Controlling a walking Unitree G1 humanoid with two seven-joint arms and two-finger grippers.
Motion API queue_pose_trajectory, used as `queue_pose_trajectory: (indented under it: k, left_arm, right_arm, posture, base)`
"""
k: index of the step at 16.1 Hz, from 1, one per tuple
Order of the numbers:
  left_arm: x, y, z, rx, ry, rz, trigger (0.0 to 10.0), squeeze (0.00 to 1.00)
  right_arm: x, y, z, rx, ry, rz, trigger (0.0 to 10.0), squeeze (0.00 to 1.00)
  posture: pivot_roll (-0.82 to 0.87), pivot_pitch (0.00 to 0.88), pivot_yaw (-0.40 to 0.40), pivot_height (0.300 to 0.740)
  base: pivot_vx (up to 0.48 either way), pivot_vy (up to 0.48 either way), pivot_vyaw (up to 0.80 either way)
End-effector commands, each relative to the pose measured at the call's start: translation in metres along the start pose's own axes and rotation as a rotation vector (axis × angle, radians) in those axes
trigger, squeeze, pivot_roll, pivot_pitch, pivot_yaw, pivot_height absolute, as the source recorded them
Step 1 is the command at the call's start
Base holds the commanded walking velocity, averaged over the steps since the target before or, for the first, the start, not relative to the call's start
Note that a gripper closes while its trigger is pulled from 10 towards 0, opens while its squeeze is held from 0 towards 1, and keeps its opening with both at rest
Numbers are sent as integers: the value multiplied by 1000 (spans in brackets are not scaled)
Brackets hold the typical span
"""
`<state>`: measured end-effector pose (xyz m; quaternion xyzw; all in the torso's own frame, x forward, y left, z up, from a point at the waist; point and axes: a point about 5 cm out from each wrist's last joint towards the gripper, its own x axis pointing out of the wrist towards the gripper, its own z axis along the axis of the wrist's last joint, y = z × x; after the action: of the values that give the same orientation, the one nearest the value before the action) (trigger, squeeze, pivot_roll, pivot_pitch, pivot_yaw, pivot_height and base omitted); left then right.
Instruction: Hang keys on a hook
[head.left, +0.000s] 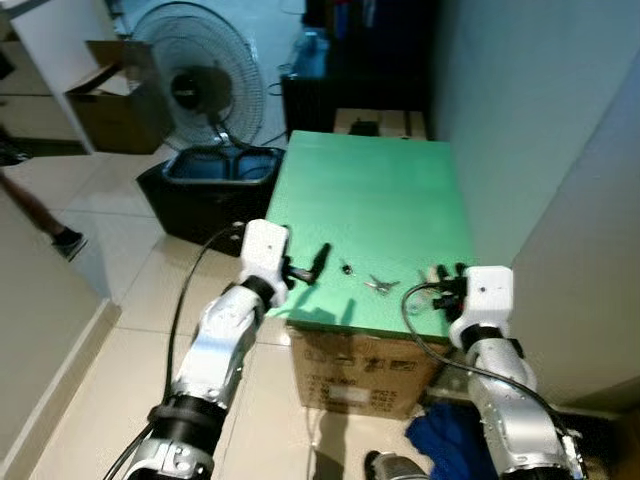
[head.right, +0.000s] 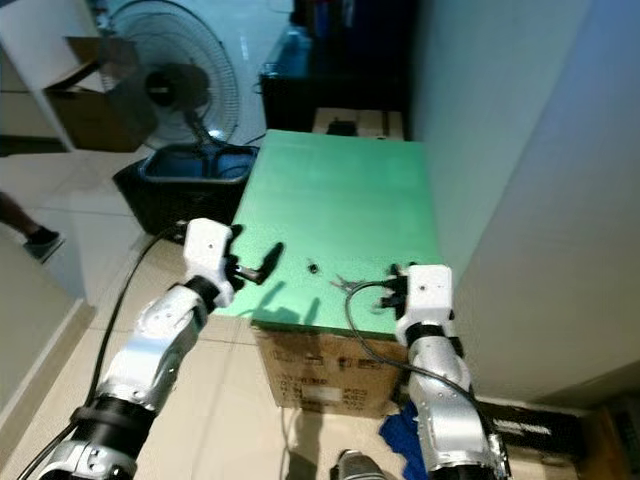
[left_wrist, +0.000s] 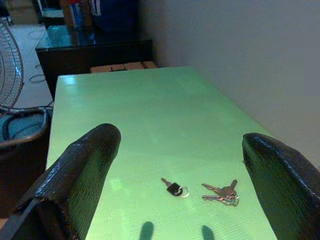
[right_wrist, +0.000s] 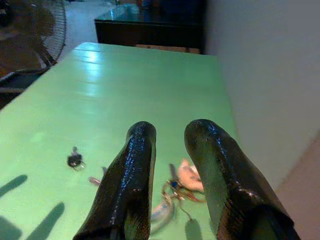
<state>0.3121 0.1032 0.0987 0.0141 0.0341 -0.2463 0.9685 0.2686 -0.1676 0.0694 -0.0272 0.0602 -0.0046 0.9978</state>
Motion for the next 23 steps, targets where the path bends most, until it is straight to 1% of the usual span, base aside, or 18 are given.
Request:
queue_pose_trajectory:
  k: [1,4,5,7,8,9,10,11,13,14,15,17,18,19,23]
  left_arm:
    - [-1,3,-1,26,13,-5,10000,0]
    - [1,3,-1,36,18,-11,10000,0]
    - [2,3,-1,41,20,-18,10000,0]
    - [3,2,-1,64,33,-34,10000,0]
    - [4,0,-1,67,30,-44,10000,0]
    - [6,-1,1,74,20,-53,10000,0]
    - [7,-2,2,74,21,-55,10000,0]
    - [8,-2,2,75,19,-63,10000,0]
    - [8,-3,3,97,26,-70,10000,0]
    - [8,-2,2,129,34,-75,10000,0]
    - [7,-2,2,131,36,-84,10000,0]
    - [7,-2,0,125,46,-80,10000,0]
    - [7,-2,0,147,46,-82,10000,0]
    - [6,-3,-1,152,46,-82,10000,0]
    - [4,-1,-3,153,58,-74,10000,0]
  right_arm:
    - [2,3,3,1,-16,8,10000,0]
    - [3,3,2,-8,-11,-8,10000,0]
    - [3,5,3,12,-19,8,10000,0]
    - [7,4,5,-55,-13,-36,10000,0]
    - [9,4,5,-64,-8,-37,10000,0]
    - [10,5,8,-62,-21,-35,10000,0]
    - [11,4,12,-29,-36,-53,10000,0]
    - [11,4,14,-16,-46,-54,10000,0]
    - [11,5,16,-16,-53,-51,10000,0]
    - [11,5,14,-21,-47,-67,10000,0]
    - [10,4,10,-32,-27,-79,10000,0]
    - [9,4,9,-11,-19,-57,10000,0]
    - [8,5,12,-2,-42,-47,10000,0]
    - [8,5,12,-10,-38,-58,10000,0]
    - [7,6,10,-2,-21,-60,10000,0]
  posture:
    - [-155,0,111,694]
    - [-158,0,119,673]
    - [-159,0,124,673]
    - [-169,0,140,673]
    - [-172,0,144,673]
    - [-177,0,149,673]
    - [-180,0,154,673]
    - [-183,0,158,673]
    - [-184,0,166,673]
    - [-181,0,168,673]
    - [-179,0,168,673]
    - [-177,0,168,673]
    - [-175,0,167,683]
    - [-173,0,166,693]
    - [-166,0,161,731]
  base:
    - [0,0,0]
    - [0,0,-338]
    - [0,0,-544]
    - [0,0,-634]
    - [0,0,0]
    - [0,0,0]
    - [0,0,0]
    - [0,0,0]
    - [0,0,0]
    - [0,0,0]
    - [0,0,0]
    - [0,0,0]
    - [0,0,0]
    - [0,0,0]
    - [0,0,0]
